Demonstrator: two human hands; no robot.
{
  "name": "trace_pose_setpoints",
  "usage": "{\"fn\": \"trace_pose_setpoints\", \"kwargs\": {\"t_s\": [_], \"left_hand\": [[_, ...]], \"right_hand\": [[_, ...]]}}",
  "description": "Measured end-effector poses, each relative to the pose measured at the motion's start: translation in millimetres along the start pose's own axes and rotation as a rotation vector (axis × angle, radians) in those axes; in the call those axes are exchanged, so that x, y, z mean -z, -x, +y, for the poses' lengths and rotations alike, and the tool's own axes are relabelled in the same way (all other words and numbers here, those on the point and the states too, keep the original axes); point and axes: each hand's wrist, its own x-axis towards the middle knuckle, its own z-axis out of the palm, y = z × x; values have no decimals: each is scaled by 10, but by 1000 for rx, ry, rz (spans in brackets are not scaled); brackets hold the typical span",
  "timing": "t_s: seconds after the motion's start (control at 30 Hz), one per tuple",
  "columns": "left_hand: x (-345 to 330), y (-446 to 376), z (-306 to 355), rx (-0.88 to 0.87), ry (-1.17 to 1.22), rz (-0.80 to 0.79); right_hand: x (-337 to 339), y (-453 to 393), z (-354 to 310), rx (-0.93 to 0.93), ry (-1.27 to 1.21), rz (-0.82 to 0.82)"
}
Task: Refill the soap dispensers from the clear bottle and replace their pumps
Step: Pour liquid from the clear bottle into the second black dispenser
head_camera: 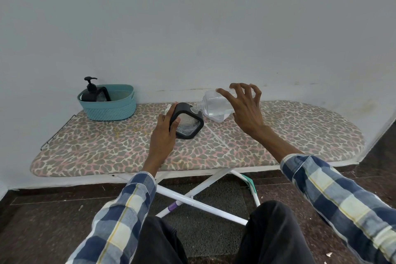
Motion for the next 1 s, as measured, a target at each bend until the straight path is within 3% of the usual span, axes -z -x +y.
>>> {"fn": "trace_pose_setpoints", "kwargs": {"t_s": [1.0], "left_hand": [[-14, 1, -24, -12, 3, -2]], "right_hand": [[46, -6, 2, 12, 8, -16]]}}
